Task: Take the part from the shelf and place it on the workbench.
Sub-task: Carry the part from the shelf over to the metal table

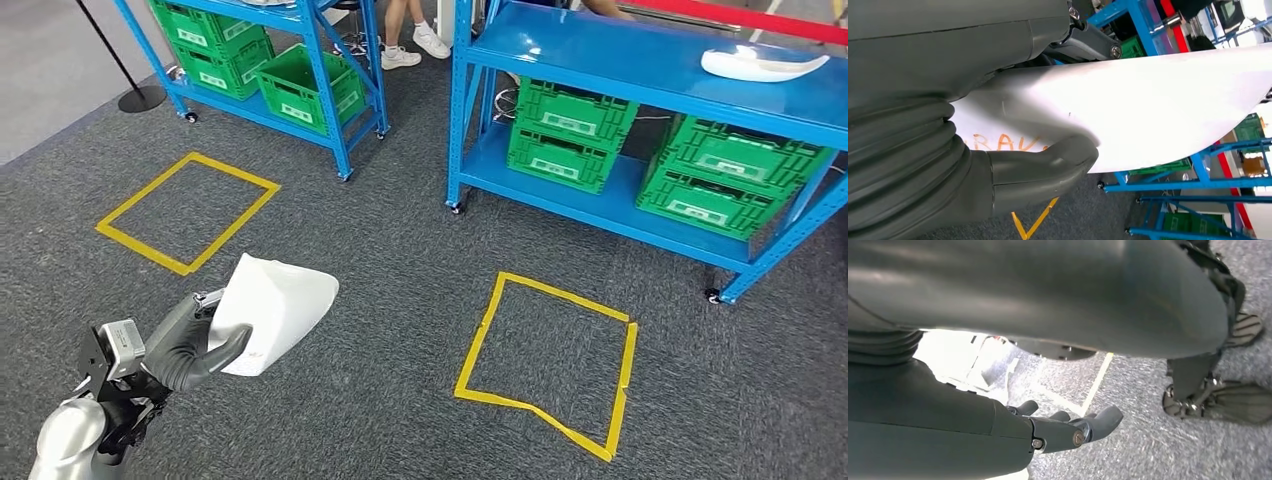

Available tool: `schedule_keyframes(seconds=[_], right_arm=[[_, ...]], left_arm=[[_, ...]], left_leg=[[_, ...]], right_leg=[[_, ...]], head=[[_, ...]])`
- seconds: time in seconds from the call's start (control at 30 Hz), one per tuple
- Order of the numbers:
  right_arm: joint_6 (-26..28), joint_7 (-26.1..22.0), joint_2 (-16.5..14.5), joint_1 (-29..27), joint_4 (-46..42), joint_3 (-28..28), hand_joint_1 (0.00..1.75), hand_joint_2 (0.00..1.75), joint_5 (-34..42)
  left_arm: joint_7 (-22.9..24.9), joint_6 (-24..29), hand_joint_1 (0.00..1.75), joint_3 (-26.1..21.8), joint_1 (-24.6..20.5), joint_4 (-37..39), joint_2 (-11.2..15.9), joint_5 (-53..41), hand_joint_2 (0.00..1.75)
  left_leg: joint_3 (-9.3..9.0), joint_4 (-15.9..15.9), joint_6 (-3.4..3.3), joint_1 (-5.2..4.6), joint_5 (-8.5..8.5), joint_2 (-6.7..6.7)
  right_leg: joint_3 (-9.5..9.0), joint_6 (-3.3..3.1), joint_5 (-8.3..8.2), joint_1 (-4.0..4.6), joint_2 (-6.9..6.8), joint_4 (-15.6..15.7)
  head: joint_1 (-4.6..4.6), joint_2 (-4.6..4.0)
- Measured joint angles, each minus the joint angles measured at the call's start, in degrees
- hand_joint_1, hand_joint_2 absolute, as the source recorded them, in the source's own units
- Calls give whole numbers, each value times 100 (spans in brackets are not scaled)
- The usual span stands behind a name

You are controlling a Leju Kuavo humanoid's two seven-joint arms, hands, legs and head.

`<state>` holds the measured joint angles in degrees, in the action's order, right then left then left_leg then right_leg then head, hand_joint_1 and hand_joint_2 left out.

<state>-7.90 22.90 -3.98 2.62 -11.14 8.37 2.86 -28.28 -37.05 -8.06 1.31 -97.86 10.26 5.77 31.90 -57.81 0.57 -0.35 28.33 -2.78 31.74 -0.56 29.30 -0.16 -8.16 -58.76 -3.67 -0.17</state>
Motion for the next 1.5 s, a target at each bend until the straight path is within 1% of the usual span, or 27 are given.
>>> schedule_keyframes(seconds=[0.07, 0.13, 0.2, 0.23, 0.27, 0.3, 0.37, 0.43, 0.5, 0.53, 0.6, 0.67, 0.73, 0.77, 0.8, 0.87, 0.93, 1.03, 1.1, 1.17, 1.2, 1.23, 1.27, 1.33, 1.4, 1.47, 1.5], right_arm=[[1, -3, 2, 20, -2, 1, 0, 0, 4], [0, -37, 4, 20, -3, 1, 0, 0, 5], [0, -50, 5, -5, -2, 1, 0, 0, 4], [0, -45, 7, -16, -1, 1, 0, 0, 3], [1, -39, 9, -22, -1, 1, 0, 0, 3], [1, -35, 10, -24, -1, 1, 0, 0, 10], [1, -40, 13, -18, -1, 6, 0, 0, 57], [1, -50, 8, 0, -1, 28, 0, 0, 142], [9, -43, -8, 29, -2, 73, 0, 0, 240], [15, -34, -19, 43, -3, 104, 0, 0, 283], [38, -50, -40, 52, -3, 163, 0, 0, 336], [72, -74, -47, 36, -3, 192, 0, 0, 344], [90, -78, -53, 22, -3, 195, 0, 0, 327], [90, -78, -58, 22, -3, 195, 0, 0, 312], [90, -78, -65, 24, -3, 195, 0, 0, 293], [90, -79, -77, 28, -3, 195, 0, 0, 256], [90, -79, -81, 28, -3, 195, 0, 0, 233], [90, -78, -87, 33, -3, 195, 0, 0, 233], [90, -84, -95, 34, -4, 196, 0, 0, 243], [88, -92, -98, 21, -4, 197, 0, 0, 250], [87, -96, -98, 11, -3, 197, 0, 0, 252], [87, -96, -98, 2, -3, 197, 0, 0, 256], [87, -96, -98, -4, -3, 197, 0, 0, 261], [88, -96, -98, -4, -3, 201, 0, 0, 282], [88, -97, -98, 0, -3, 214, 0, 0, 305], [87, -96, -101, 5, -4, 228, 0, 0, 318], [89, -95, -102, 10, -4, 233, 0, 0, 322]], left_arm=[[-20, 1, 175, -15, -25, 25, 6, 1, 175], [-27, 1, 175, -21, -75, 53, 4, 1, 175], [-24, 2, 175, -19, -104, 88, -2, -2, 175], [-23, 4, 175, -18, -110, 108, -4, -4, 175], [-22, 8, 175, -17, -121, 127, -6, -10, 175], [-18, 13, 175, -17, -144, 147, -8, -22, 175], [-8, 19, 175, -15, -272, 224, -15, -71, 175], [-3, 15, 175, -1, -521, 400, -20, -104, 175], [-33, -9, 175, 29, -791, 655, 4, -56, 175], [-61, -27, 175, 52, -914, 787, 25, -13, 175], [-108, -45, 175, 125, -1188, 1064, 63, 61, 175], [-120, -11, 175, 235, -1474, 1320, 74, 96, 175], [-105, 72, 175, 344, -1692, 1555, 91, 104, 175], [-103, 115, 175, 384, -1779, 1664, 119, 109, 175], [-111, 156, 175, 414, -1854, 1764, 160, 121, 175], [-169, 212, 175, 436, -1943, 1884, 262, 172, 175], [-235, 240, 175, 442, -1954, 1948, 341, 228, 175], [-295, 266, 175, 445, -1881, 2005, 441, 286, 175], [-305, 289, 175, 445, -1858, 2010, 472, 314, 175], [-288, 321, 175, 449, -1867, 2014, 453, 332, 175], [-267, 343, 175, 455, -1869, 2020, 434, 332, 175], [-246, 373, 175, 461, -1869, 2026, 412, 332, 175], [-228, 408, 175, 466, -1869, 2030, 394, 332, 175], [-213, 473, 175, 469, -1871, 2029, 367, 355, 175], [-213, 532, 175, 469, -1875, 2021, 341, 414, 175], [-231, 582, 175, 461, -1874, 2016, 319, 493, 175], [-248, 603, 175, 451, -1870, 2014, 314, 533, 175]], left_leg=[[-12, 38, -62, 41, -58, 135], [1, 53, -106, 65, -101, 266], [29, 37, -124, 65, -116, 418], [39, 24, -124, 65, -117, 498], [46, 6, -120, 67, -116, 579], [51, -14, -110, 71, -111, 658], [81, -74, -63, 73, -93, 815], [144, -111, 16, 70, -95, 957], [210, -87, 101, 80, -132, 1079], [237, -101, 131, 83, -130, 1037], [384, -389, 179, 72, 48, 737], [709, -1087, 219, 72, 420, 401], [954, -1646, 245, 90, 614, 311], [926, -1634, 249, 99, 552, 295], [777, -1384, 249, 105, 394, 258], [323, -562, 218, 88, 62, 49], [84, -91, 143, 53, -59, -88], [99, -41, 32, 47, -92, 78], [101, -14, -35, 75, -129, 207], [112, -9, -80, 85, -147, 344], [120, -14, -91, 80, -150, 424], [125, -21, -95, 75, -151, 507], [128, -31, -95, 71, -151, 593], [128, -54, -86, 71, -145, 757], [145, -80, -48, 69, -133, 906], [179, -80, 22, 74, -132, 1029], [202, -63, 66, 80, -141, 1095]], right_leg=[[48, 78, 126, -18, 250, -161], [316, 126, 459, -39, 661, -769], [686, 138, 737, -42, 798, -1509], [783, 139, 734, -41, 811, -1667], [771, 136, 614, -44, 822, -1594], [647, 130, 407, -51, 850, -1293], [298, 109, 48, -68, 1053, -492], [151, 64, -51, -68, 1181, -114], [164, -11, -67, -60, 1074, -100], [161, -54, -86, -63, 1013, -82], [158, -124, -117, -78, 876, -47], [170, -154, -120, -68, 726, -42], [183, -161, -118, -63, 569, -46], [184, -160, -115, -63, 495, -48], [179, -154, -111, -64, 426, -48], [153, -126, -95, -50, 314, -51], [129, -67, -82, -24, 228, -50], [102, 38, -68, -24, 132, -39], [182, 99, 86, -49, 382, -253], [517, 126, 433, -61, 712, -947], [732, 127, 583, -58, 781, -1357], [895, 124, 645, -51, 808, -1643], [961, 113, 590, -45, 821, -1717], [745, 76, 198, -41, 895, -1162], [405, 36, -118, -48, 1117, -388], [278, 1, -167, -41, 1207, -97], [271, -25, -173, -31, 1136, -84]], head=[[9, 0], [26, 0], [36, 0], [37, 0], [37, 0], [37, 0], [40, 0], [43, 0], [44, 0], [43, 0], [11, 0], [-19, 0], [-21, 0], [-21, 0], [-22, 0], [-22, 0], [-16, 0], [-8, 0], [2, 0], [24, 0], [34, 0], [37, 0], [38, 0], [40, 0], [44, 0], [45, 0], [45, 0]])
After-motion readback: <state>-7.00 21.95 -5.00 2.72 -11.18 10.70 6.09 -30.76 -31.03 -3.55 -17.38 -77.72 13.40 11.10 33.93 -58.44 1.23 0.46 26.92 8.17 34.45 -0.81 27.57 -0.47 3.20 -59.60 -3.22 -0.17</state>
